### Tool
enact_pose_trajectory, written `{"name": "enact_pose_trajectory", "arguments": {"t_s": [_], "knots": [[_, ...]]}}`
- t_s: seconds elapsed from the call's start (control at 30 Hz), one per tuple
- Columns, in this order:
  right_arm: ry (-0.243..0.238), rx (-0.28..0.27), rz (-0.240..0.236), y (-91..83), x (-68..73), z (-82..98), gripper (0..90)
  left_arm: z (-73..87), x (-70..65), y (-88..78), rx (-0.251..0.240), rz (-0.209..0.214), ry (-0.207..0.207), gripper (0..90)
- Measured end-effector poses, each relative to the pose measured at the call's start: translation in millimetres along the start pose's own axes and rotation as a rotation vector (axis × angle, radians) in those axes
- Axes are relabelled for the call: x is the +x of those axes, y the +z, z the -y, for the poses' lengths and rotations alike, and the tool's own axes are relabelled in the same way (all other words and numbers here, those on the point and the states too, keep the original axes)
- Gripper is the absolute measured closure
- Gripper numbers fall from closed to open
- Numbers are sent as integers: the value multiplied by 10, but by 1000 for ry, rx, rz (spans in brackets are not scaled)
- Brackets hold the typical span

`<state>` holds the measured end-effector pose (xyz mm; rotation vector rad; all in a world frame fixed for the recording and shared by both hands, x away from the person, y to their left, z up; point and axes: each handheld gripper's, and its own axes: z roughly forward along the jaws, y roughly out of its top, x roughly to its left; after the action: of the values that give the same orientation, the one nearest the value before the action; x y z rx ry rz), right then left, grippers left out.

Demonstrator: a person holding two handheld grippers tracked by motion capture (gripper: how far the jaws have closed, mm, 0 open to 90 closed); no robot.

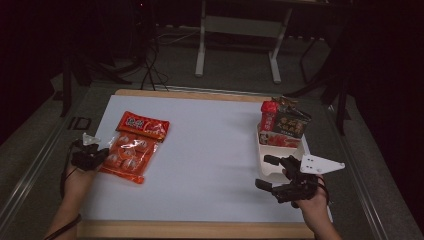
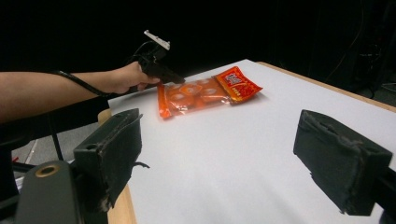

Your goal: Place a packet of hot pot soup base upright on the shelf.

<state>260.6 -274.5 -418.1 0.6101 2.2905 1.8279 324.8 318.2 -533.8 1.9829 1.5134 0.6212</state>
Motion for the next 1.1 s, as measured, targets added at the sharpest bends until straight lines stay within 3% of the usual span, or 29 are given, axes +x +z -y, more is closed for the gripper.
{"name": "enact_pose_trajectory", "arguments": {"t_s": [0.07, 0.23, 0.4, 0.73, 0.83, 0.97, 1.1], "knots": [[1, -4, -4, 2, 2, -5, 150, -15, -76, 3, 4, 18, 27, 900], [-2, -1, -8, 22, 17, -12, 150, -70, -186, 33, 8, 40, 36, 900], [-2, 0, -19, 41, 37, -14, 149, -140, -132, 70, 0, 62, -13, 900], [-1, 2, -24, 70, 29, -13, 150, -365, -142, 261, 7, 7, -37, 900], [0, 4, -26, 66, 29, -5, 149, -409, -161, 307, 16, -13, -19, 900], [6, 5, -23, 57, 17, 9, 150, -441, -163, 342, 29, -15, -29, 900], [8, 5, -22, 53, 8, 12, 150, -477, -218, 353, 49, -19, -1, 900]]}}
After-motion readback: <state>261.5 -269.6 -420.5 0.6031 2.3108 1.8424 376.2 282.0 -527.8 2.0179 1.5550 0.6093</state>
